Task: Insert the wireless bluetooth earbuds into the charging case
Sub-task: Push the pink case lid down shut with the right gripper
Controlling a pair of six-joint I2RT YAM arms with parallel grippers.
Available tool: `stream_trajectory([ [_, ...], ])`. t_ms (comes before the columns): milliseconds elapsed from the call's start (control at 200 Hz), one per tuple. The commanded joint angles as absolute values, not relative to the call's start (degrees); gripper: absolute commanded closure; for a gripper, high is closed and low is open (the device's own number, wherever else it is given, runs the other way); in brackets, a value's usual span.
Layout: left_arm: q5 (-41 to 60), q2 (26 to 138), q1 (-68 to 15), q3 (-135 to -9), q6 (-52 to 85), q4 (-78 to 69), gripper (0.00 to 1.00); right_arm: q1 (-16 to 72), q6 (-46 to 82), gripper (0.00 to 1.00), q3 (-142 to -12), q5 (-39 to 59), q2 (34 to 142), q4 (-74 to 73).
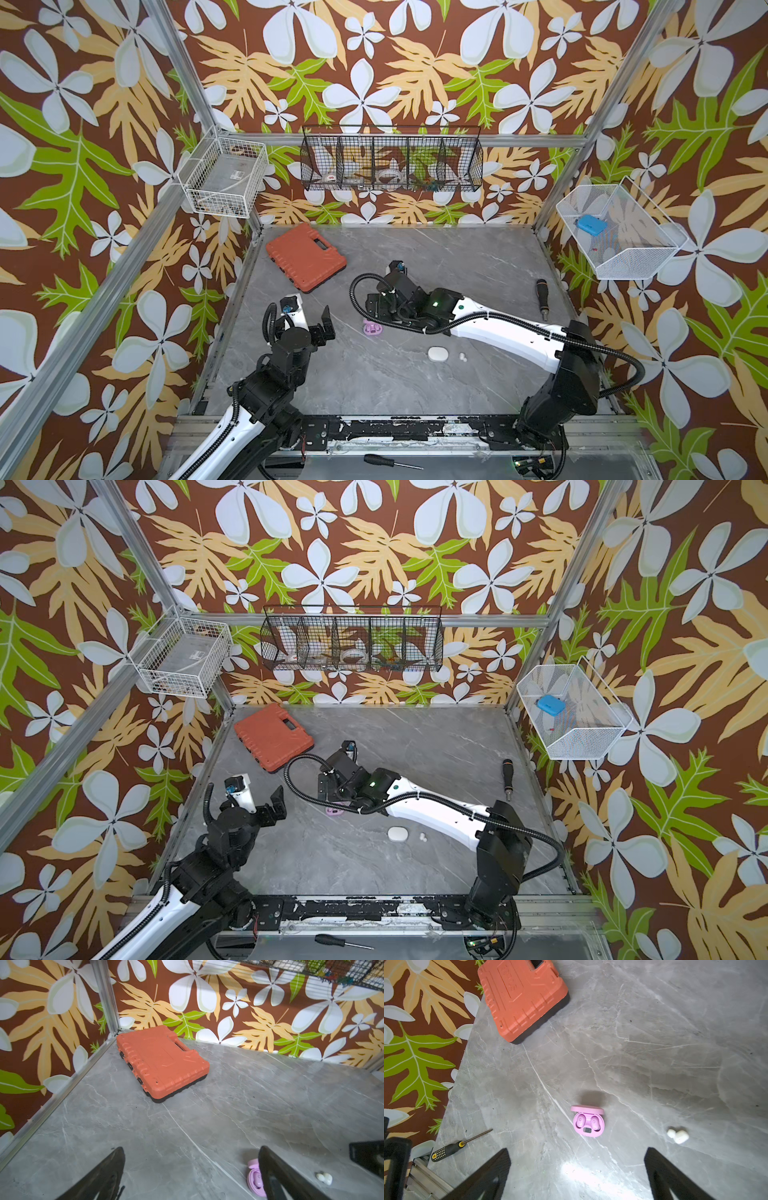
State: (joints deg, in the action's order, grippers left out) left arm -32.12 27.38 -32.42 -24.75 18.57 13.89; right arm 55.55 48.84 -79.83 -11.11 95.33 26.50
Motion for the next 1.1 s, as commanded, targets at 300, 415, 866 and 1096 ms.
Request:
stream_trajectory([
  [300, -23.44, 31.31, -32.39, -24.87, 17.31, 11.55, 0.00, 45.29, 40.28, 0.00, -73.78, 7.32, 92.84, 16.27],
  [415, -23.08, 31.83, -32.40, -24.96, 17.29, 11.57, 0.00, 42.67, 39.92, 0.00, -74.72, 15.55, 96.31, 14.27],
  [866, -22.45, 32.43, -32.43, -24.88, 17.05, 11.35, 0.00, 42.49, 36.61, 0.00, -82.05, 24.26, 110.56, 11.75],
  [1096, -22.24, 32.39, -32.42, -24.87, 16.88, 11.15, 0.00, 42.41, 36.12, 0.00, -82.88, 26.03, 113.07, 10.70],
])
